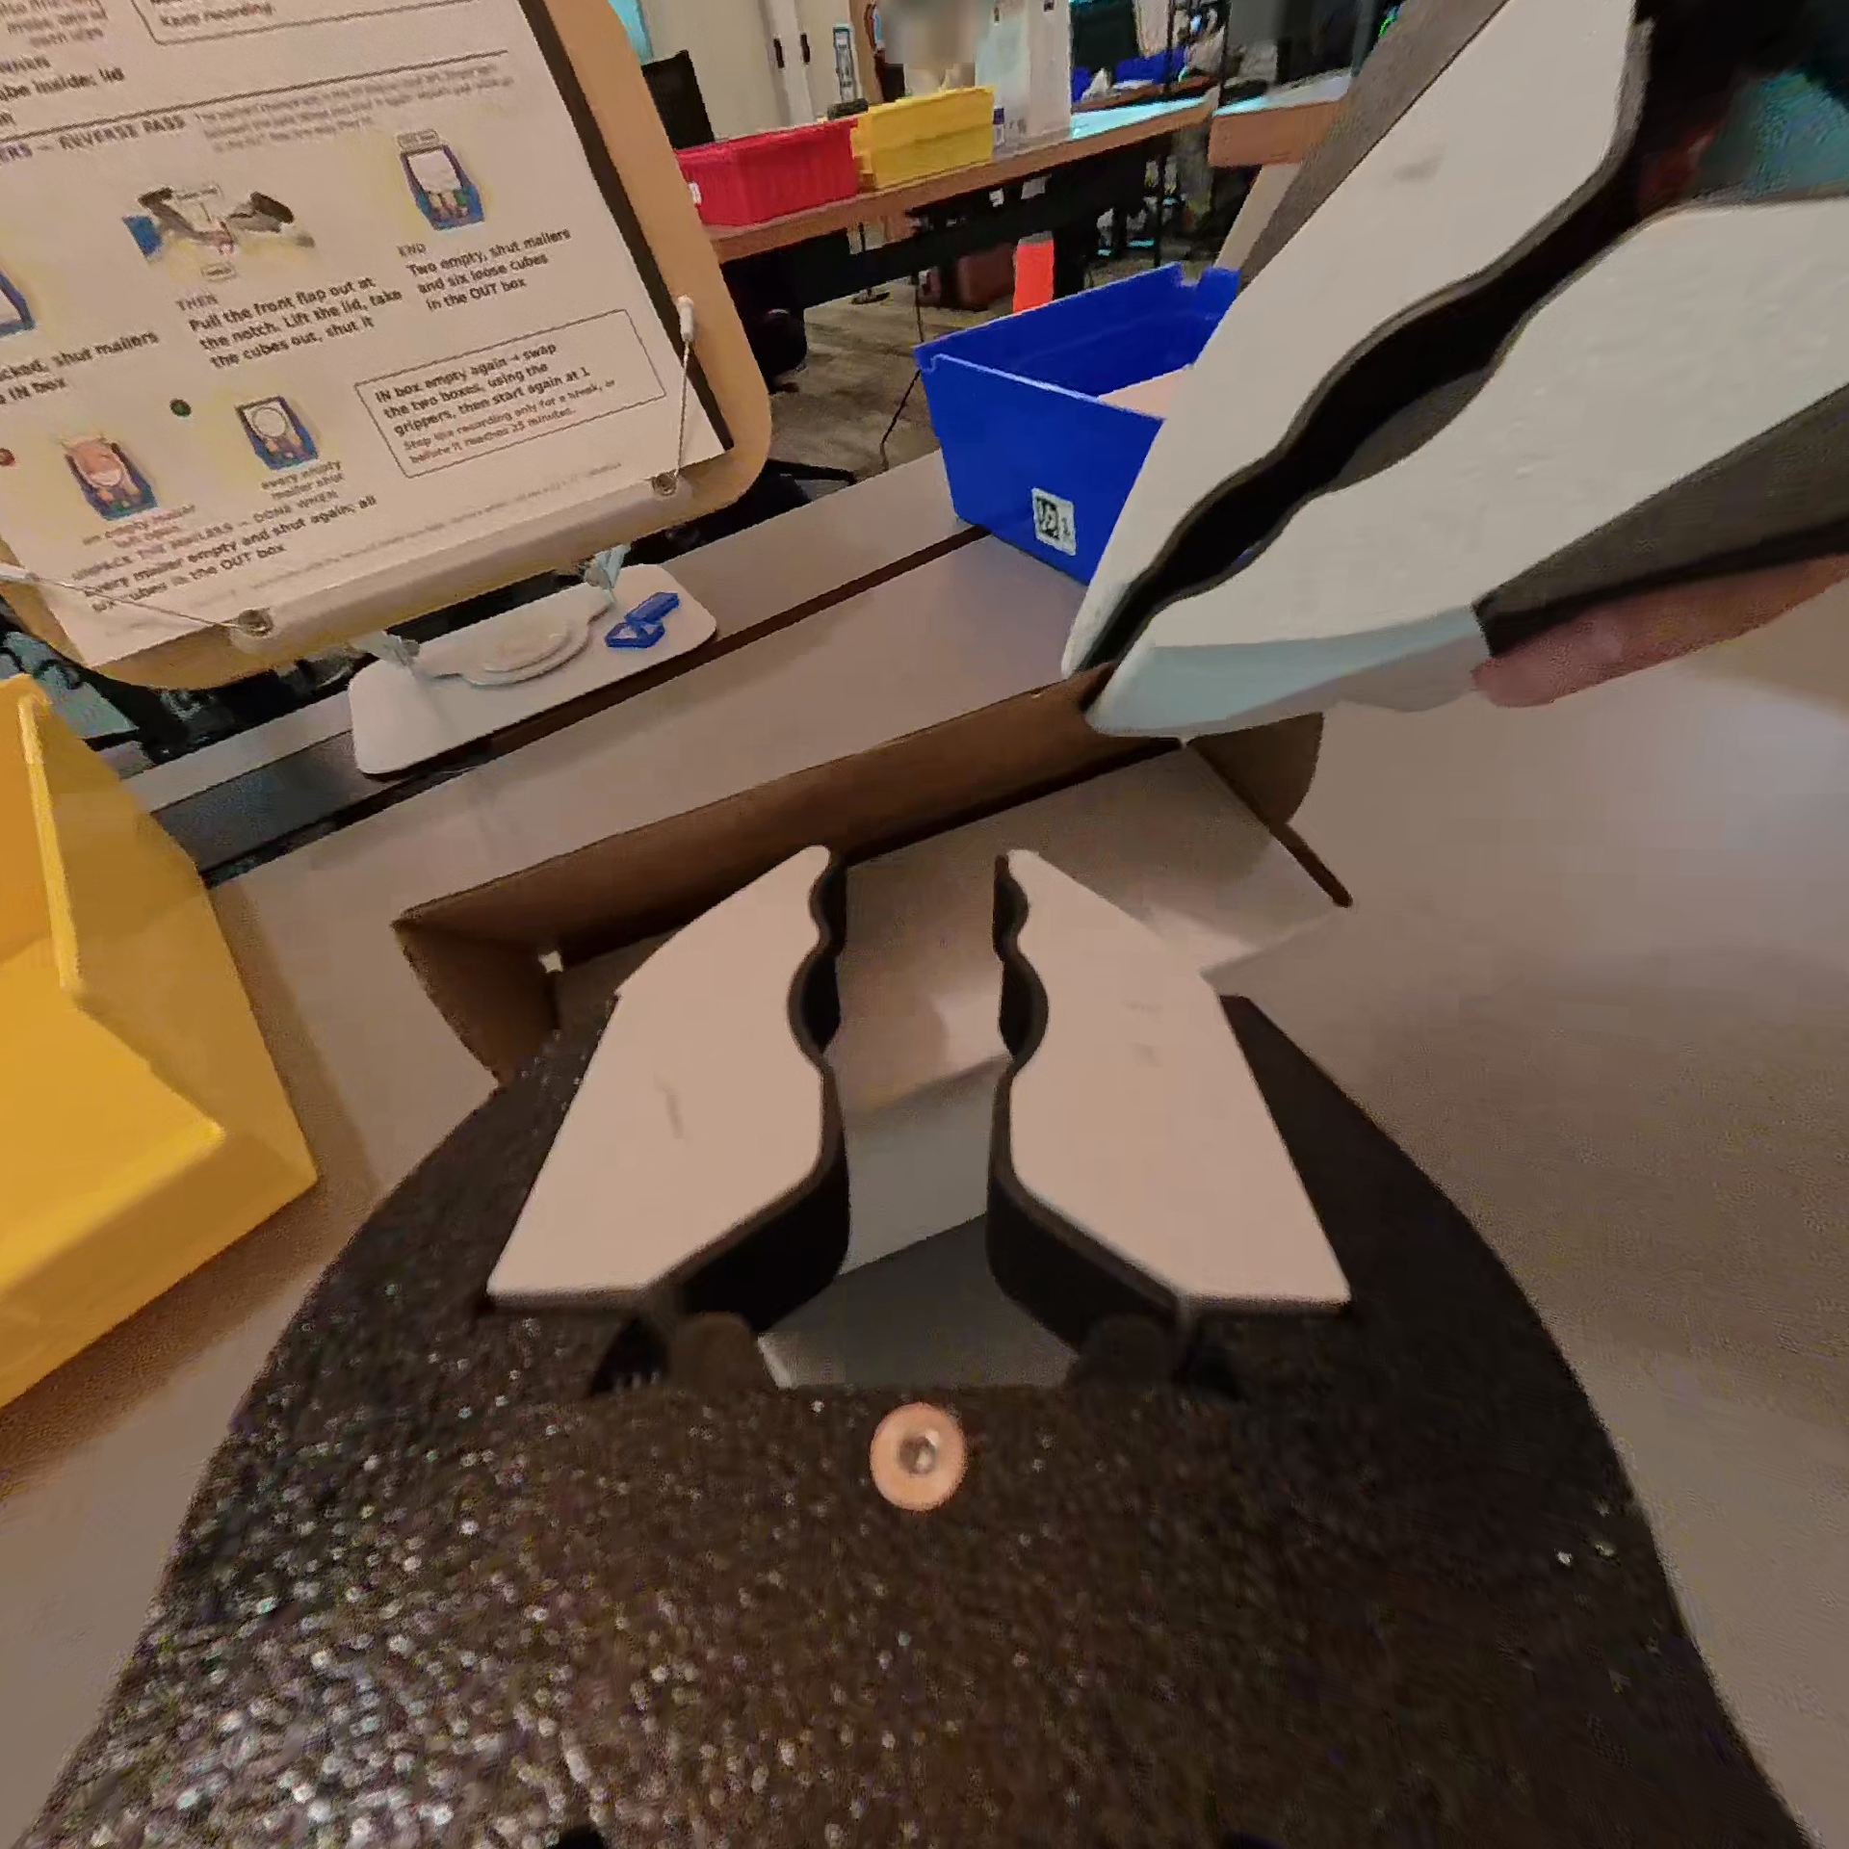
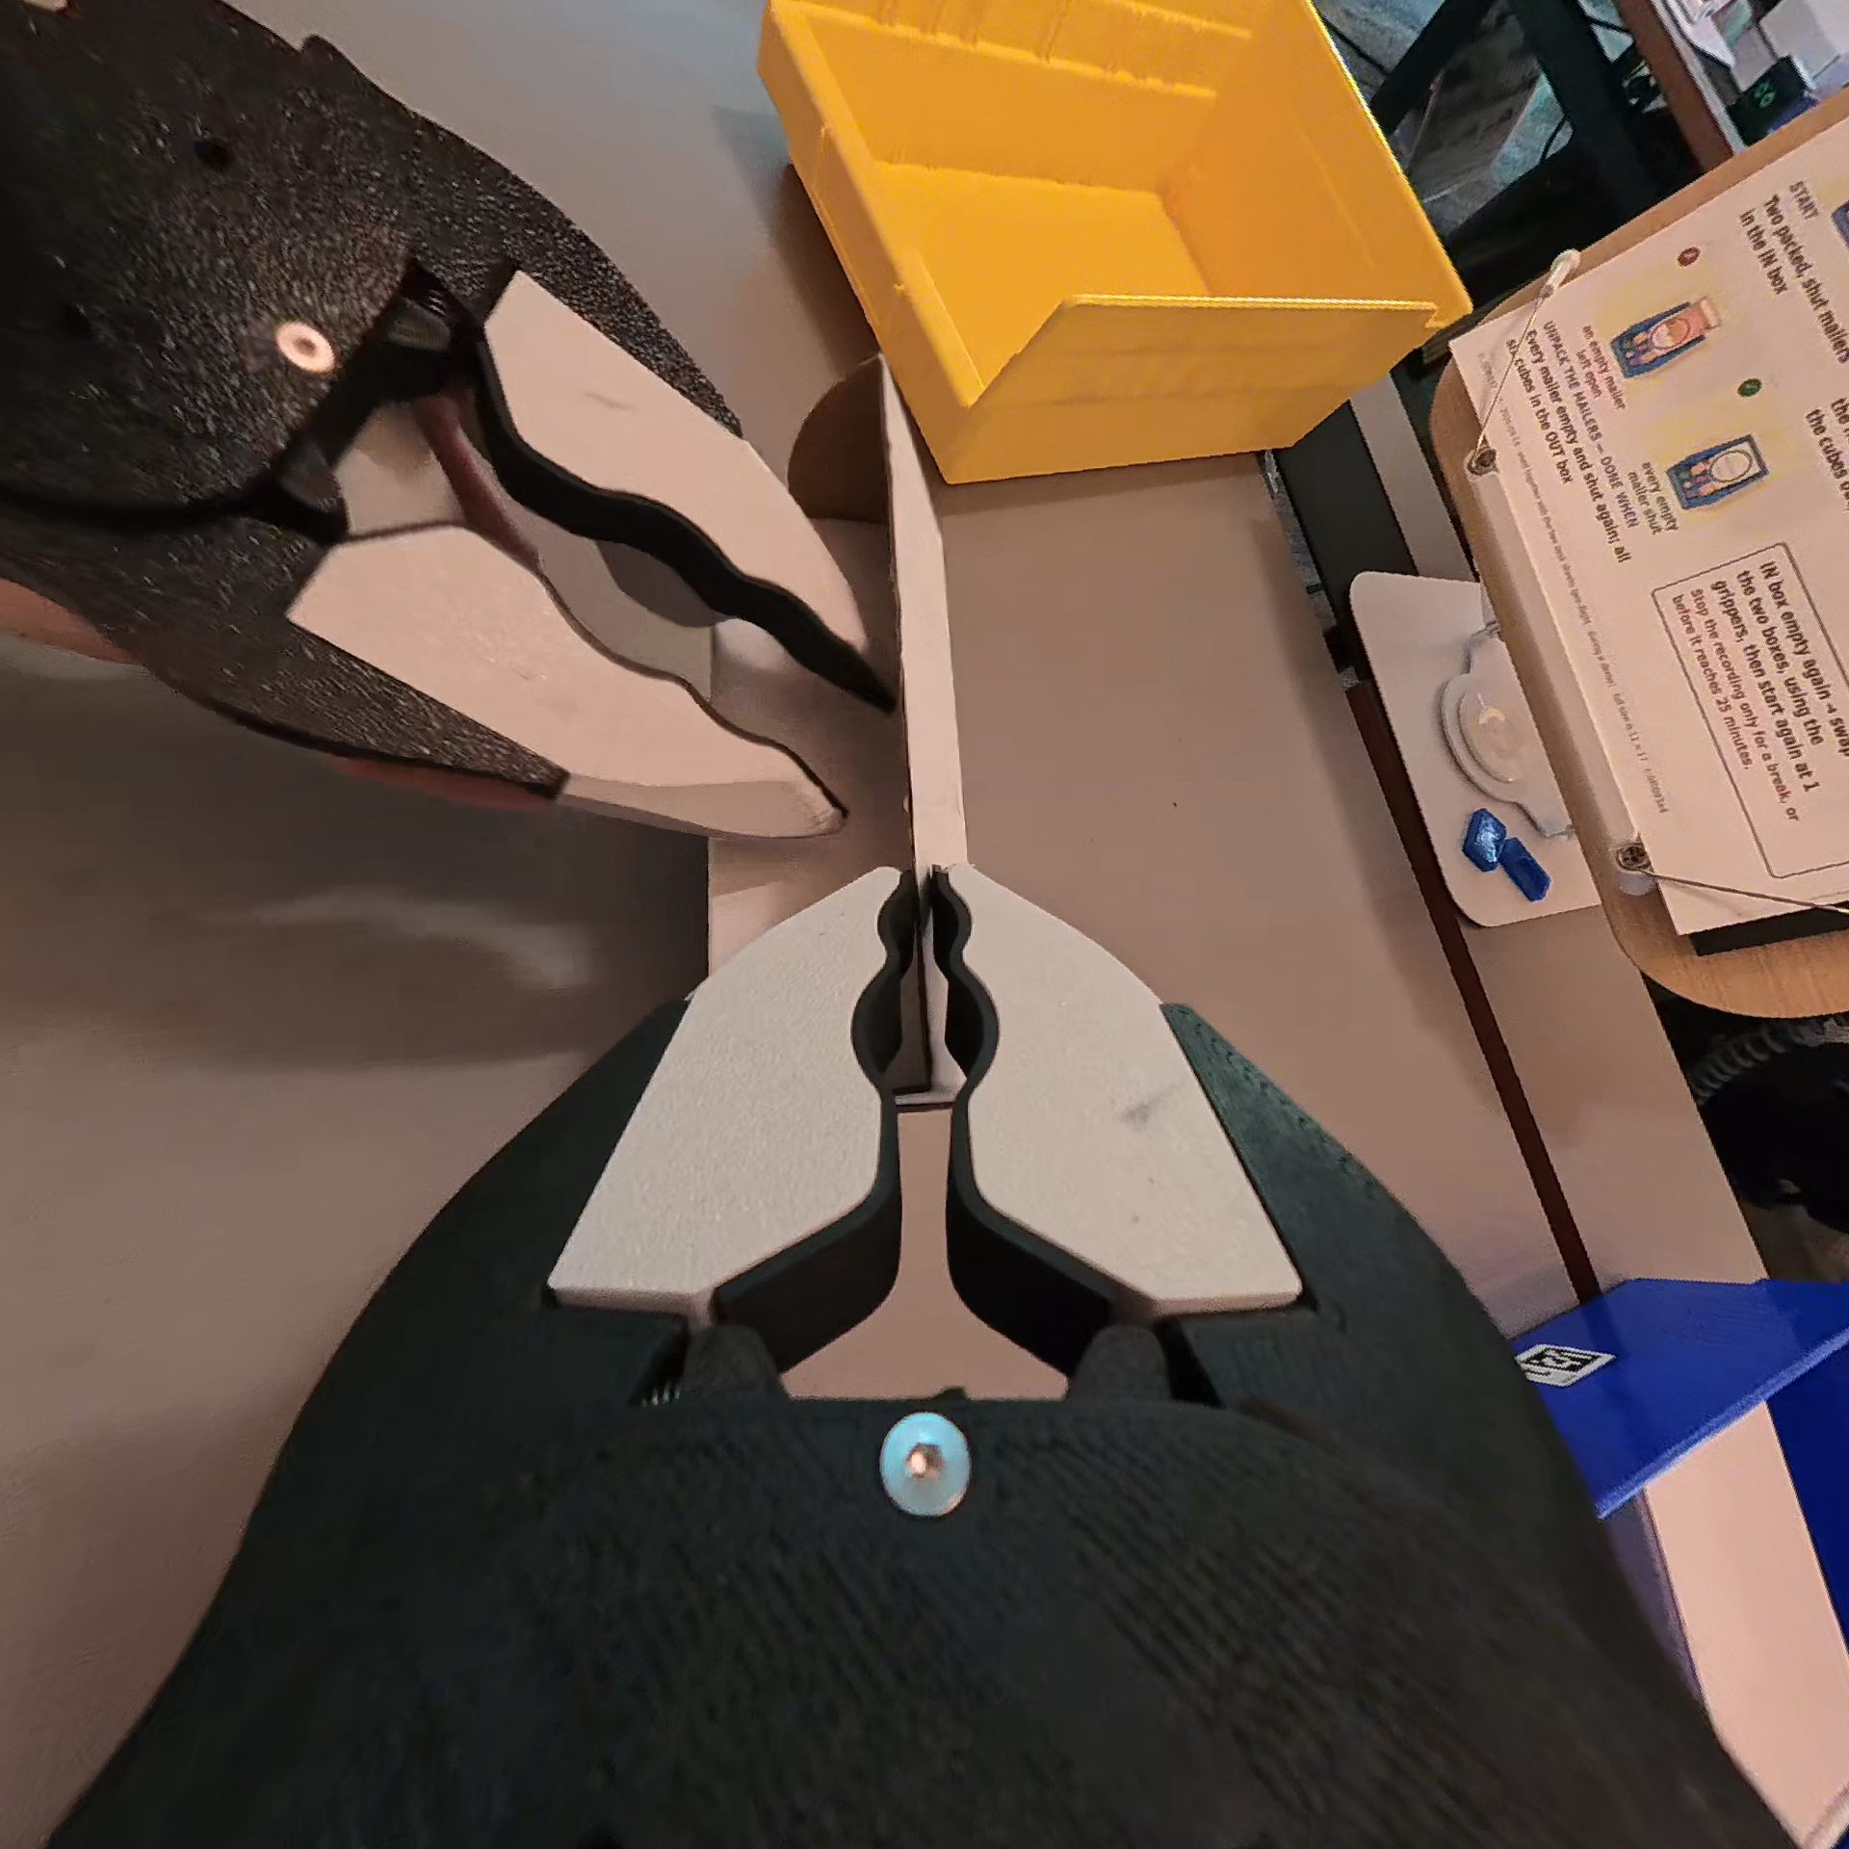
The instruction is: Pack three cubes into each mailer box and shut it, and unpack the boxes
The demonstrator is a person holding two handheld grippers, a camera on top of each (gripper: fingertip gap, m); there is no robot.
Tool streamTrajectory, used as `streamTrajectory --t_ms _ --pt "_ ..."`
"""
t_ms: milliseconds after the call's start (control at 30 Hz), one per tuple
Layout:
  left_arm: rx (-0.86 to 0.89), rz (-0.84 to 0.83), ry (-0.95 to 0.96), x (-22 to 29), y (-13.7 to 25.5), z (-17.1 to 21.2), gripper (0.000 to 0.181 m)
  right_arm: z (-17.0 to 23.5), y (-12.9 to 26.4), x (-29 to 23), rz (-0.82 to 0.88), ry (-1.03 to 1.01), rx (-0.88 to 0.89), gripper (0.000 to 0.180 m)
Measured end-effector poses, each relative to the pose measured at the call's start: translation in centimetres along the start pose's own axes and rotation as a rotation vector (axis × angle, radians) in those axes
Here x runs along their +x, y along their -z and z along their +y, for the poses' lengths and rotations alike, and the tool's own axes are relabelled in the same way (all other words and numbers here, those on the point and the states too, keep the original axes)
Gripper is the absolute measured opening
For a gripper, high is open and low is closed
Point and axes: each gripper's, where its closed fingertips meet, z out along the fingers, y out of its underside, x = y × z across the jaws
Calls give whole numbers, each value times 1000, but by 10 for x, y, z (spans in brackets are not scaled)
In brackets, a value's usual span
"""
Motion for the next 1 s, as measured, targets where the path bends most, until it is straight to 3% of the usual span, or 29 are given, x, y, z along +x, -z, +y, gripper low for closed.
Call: streamTrajectory --t_ms 167,233,467,700,833,900,1000 --pt "-50 -130 -50 -4 -12 8 40 5 -3 7 26 -37 -21 3" --pt "-49 -128 17 -1 -17 10 30 8 -6 13 44 -56 -29 2" --pt "-35 -191 122 3 -21 14 21 11 -9 31 41 -108 -5 3" --pt "-36 -151 139 6 -21 14 16 37 -27 69 190 -135 -114 4" --pt "-29 -140 133 -3 -18 11 34 35 -28 67 152 -162 -81 3" --pt "35 -66 128 1 -11 4 52 20 -18 64 127 -184 11 3" --pt "144 -56 100 -3 7 -4 58 0 1 52 71 -182 105 2"
